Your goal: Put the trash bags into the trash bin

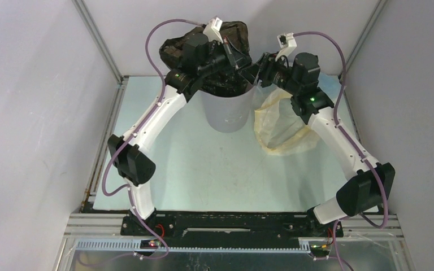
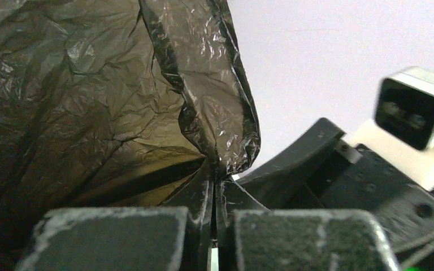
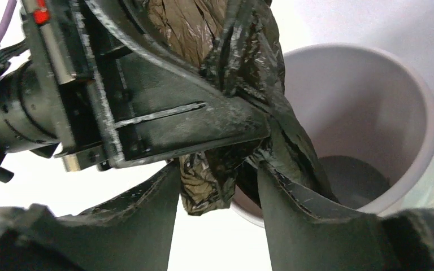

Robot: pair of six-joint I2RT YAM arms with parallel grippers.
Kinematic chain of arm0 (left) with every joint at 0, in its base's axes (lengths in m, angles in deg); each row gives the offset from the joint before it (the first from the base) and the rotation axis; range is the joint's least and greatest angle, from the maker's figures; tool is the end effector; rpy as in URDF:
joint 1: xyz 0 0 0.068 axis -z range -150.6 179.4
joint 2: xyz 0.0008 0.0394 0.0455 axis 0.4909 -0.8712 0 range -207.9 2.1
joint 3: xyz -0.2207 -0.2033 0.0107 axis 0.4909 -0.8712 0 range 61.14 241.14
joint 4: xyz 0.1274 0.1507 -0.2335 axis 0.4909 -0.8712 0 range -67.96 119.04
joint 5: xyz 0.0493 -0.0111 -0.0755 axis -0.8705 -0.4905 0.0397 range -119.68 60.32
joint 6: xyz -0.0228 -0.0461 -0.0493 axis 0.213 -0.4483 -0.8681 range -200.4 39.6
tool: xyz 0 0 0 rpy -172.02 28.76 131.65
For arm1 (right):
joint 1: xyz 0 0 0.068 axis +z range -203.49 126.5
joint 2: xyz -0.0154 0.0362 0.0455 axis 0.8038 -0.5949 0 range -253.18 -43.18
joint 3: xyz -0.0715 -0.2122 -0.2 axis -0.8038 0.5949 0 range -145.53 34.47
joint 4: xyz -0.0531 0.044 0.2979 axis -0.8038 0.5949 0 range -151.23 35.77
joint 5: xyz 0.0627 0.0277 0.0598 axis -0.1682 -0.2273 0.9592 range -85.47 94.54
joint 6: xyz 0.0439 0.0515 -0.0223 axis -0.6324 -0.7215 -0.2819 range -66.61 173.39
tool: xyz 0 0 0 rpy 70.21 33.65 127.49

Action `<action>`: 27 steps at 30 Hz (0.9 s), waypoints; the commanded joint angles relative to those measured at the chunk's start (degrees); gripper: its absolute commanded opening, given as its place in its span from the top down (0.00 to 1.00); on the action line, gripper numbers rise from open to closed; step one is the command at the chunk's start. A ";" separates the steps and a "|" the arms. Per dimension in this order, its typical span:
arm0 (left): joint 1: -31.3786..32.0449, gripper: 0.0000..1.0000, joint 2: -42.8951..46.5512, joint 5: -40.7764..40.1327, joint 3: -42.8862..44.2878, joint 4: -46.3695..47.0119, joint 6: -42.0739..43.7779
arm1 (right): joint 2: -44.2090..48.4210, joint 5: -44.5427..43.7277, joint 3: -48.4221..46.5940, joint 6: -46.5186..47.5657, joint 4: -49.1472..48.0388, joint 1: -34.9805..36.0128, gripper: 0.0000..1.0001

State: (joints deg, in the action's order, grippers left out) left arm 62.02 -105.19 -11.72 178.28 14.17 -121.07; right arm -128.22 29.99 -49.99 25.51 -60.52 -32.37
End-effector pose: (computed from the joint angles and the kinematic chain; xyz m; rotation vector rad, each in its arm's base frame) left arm 0.4227 -0.2919 0.4903 0.1327 1.8013 -1.2040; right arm 0.3771 0.1728 0.4589 -0.2661 1.6658 1.0064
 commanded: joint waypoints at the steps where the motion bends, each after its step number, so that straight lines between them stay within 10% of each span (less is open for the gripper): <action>1: 0.59 1.00 4.83 3.09 -0.25 4.89 -4.38 | -1.88 0.68 -2.18 -4.21 -4.70 -0.25 0.46; 5: 0.59 1.00 6.11 2.96 -1.04 5.00 -4.43 | -2.74 -0.74 -3.24 -4.44 -3.07 -0.27 0.51; 10: 0.44 0.82 7.33 4.10 -1.69 4.79 -3.33 | -2.11 -1.22 -2.72 -4.44 -1.93 -0.41 0.99; 13: -0.98 0.45 9.58 2.17 -0.47 0.11 1.74 | -0.18 -2.50 -1.06 -4.31 -0.98 -0.81 1.00; 18: -4.45 0.20 15.31 -5.42 0.08 -10.13 8.38 | 1.42 -1.42 1.26 -5.04 1.83 -2.27 1.00; 27: -5.02 0.13 23.13 -15.10 -1.88 -23.01 18.19 | 1.69 -0.07 1.72 -4.72 3.51 -3.13 1.00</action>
State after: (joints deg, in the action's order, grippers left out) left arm 56.73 -86.33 -19.61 176.95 -1.86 -109.96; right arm -128.57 28.68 -48.51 20.79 -57.81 -35.26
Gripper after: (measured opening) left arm 0.867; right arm 0.007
